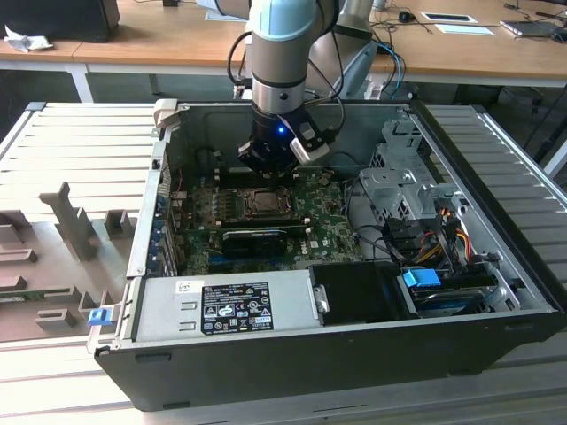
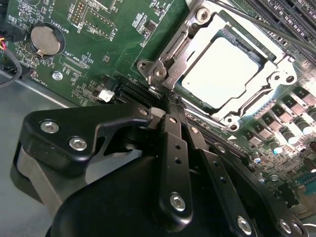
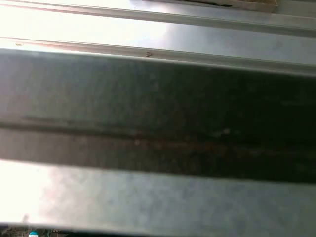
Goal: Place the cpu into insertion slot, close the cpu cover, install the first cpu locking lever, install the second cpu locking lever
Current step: 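Install the first cpu locking lever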
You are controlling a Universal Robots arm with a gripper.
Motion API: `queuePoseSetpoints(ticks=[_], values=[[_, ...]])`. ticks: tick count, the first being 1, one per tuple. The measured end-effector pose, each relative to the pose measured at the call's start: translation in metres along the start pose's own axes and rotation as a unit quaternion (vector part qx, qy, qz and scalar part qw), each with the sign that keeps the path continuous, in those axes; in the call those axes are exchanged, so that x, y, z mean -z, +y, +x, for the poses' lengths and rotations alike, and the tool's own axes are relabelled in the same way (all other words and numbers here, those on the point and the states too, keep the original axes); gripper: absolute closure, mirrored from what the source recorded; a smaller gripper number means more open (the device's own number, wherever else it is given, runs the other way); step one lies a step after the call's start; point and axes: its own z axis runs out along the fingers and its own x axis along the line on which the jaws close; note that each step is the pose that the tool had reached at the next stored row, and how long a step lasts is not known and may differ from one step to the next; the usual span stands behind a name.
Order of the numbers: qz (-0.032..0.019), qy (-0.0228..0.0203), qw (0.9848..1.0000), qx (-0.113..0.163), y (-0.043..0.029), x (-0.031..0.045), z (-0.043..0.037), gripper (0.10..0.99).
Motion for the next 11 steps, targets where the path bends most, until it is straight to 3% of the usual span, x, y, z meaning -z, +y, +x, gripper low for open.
queuePoseSetpoints(ticks=[5,11], values=[[0.0001,-0.0002,1.0000,0.000,0.0002,0.0007,-0.0001,0.980],[0.0054,0.0004,1.0000,0.000,0.0001,0.0005,-0.0001,0.980]])
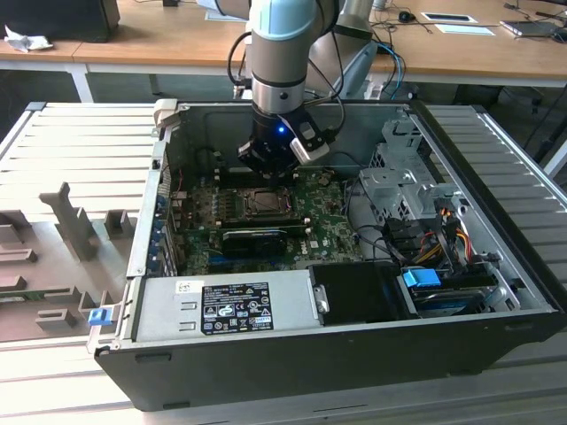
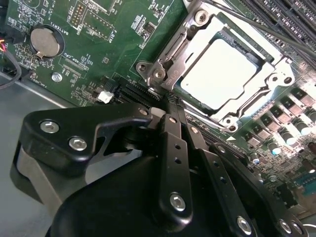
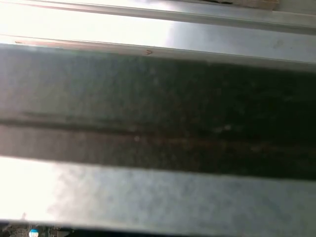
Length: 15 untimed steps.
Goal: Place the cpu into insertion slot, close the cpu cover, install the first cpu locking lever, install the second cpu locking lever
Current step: 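Install the first cpu locking lever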
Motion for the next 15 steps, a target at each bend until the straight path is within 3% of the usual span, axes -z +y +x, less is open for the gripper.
queuePoseSetpoints(ticks=[7,12,13,15], values=[[0.0033,0.0004,1.0000,0.000,-0.0002,-0.0030,0.0001,0.980],[-0.0020,-0.0002,1.0000,0.000,-0.0002,-0.0034,0.0000,0.980],[-0.0023,-0.0004,1.0000,0.000,0.0000,-0.0023,-0.0001,0.980],[-0.0019,-0.0002,1.0000,0.000,0.0007,0.0093,-0.0004,0.980]])
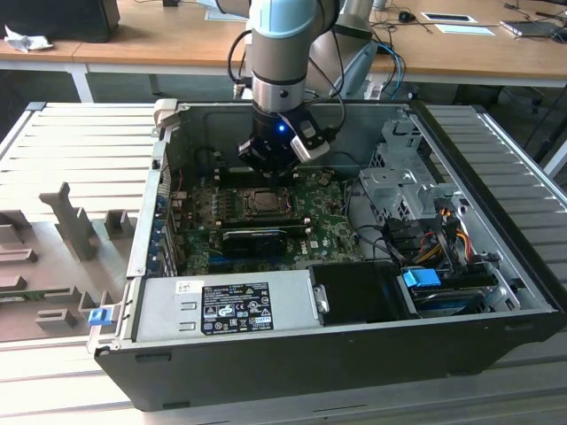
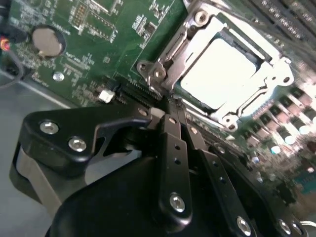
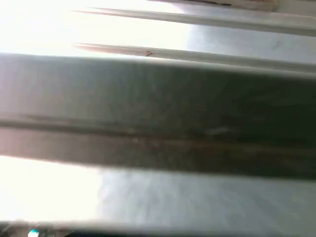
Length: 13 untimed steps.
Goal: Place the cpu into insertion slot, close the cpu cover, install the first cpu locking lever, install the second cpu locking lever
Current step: 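Install the first cpu locking lever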
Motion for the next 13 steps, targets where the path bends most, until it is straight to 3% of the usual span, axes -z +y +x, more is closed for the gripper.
queuePoseSetpoints(ticks=[2,13], values=[[0.0000,0.0000,1.0000,0.000,0.0002,0.0033,-0.0001,0.980],[-0.0001,0.0000,1.0000,0.000,-0.0085,0.0041,0.0006,0.980]])
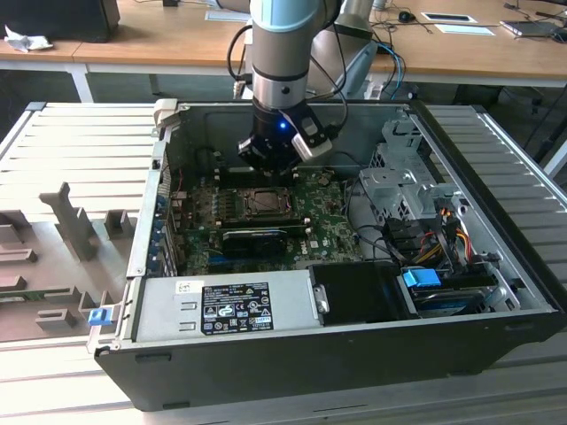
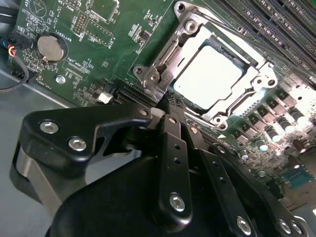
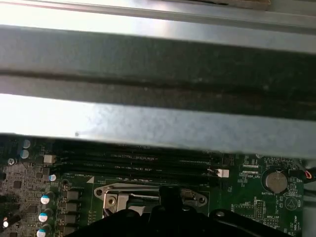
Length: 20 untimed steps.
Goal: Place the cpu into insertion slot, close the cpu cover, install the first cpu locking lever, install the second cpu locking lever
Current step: 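Install the first cpu locking lever, then install the second cpu locking lever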
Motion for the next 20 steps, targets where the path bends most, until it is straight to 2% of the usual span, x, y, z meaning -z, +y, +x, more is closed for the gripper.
queuePoseSetpoints(ticks=[16,20], values=[[0.0000,0.0000,1.0000,0.000,-0.0047,0.0004,0.0004,0.980],[0.0000,0.0000,1.0000,0.000,-0.0078,0.0006,0.0006,0.980]])
